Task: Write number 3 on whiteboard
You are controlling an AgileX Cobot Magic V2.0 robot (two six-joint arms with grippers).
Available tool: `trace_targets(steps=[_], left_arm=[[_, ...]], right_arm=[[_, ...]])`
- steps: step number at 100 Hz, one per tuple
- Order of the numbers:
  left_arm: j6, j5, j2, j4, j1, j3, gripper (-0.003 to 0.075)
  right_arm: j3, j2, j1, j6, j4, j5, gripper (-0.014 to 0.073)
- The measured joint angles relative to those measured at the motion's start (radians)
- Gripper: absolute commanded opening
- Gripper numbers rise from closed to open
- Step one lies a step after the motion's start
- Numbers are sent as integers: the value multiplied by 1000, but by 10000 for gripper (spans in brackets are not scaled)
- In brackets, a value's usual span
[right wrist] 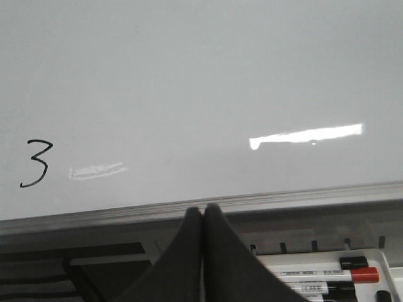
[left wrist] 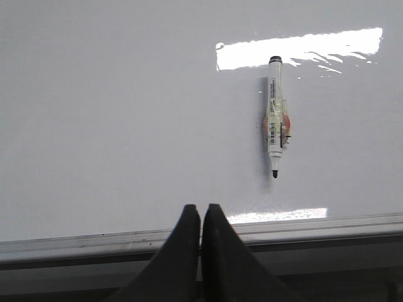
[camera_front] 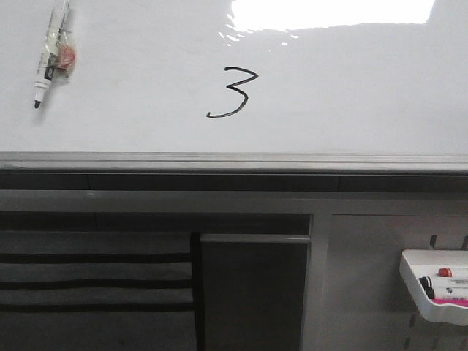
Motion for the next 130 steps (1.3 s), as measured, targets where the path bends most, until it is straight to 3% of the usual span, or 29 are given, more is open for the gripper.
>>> trace_targets(steps=[24,36,67,98,130], left_arm=[[-1,0,0,0,0,0,-20],[-2,0,0,0,0,0,-20],[-2,0,0,0,0,0,-20],[-2,0,0,0,0,0,-20],[-3,0,0,0,0,0,-20]], right_arm=[[264,-84,-56,2,62,-250,-69],[290,-85,-56,2,64,-310,-69],[290,-85,-56,-1,66,-322,-69],[290,-85,-56,-211,70,-314,-69],[290,-85,-56,-231,152,-316,-69]])
